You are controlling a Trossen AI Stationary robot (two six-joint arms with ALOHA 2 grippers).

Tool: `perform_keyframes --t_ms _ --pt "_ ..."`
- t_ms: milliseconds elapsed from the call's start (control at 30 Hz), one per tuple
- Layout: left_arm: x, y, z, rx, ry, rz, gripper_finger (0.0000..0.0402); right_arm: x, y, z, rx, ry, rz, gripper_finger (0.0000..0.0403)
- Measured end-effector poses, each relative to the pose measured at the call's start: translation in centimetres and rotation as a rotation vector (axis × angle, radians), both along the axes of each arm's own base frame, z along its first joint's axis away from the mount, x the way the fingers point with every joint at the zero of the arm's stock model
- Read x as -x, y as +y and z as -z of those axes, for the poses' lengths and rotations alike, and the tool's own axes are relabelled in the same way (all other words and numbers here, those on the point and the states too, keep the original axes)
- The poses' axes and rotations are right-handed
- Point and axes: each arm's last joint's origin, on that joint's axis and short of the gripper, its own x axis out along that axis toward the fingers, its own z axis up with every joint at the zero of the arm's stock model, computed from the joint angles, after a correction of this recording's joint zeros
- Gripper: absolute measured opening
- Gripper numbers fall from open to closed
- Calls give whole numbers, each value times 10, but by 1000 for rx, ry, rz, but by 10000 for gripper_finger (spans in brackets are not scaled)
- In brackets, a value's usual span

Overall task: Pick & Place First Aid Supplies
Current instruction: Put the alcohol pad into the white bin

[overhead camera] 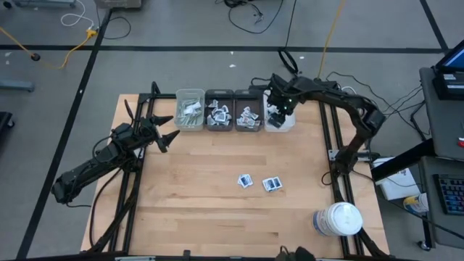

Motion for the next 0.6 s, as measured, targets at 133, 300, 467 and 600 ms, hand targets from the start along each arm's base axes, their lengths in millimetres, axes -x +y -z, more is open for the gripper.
perform_keyframes --t_ms 133,300,467,600 --pt "0 0 0 0 0 0 392 3 18 -11 -23 25 -130 211" --pt "0 0 0 0 0 0 392 5 39 -19 -38 75 -291 208" --pt "0 0 0 0 0 0 392 -4 55 -19 -25 98 -271 208" --pt "0 0 0 0 0 0 392 -18 81 -19 31 126 -262 208"
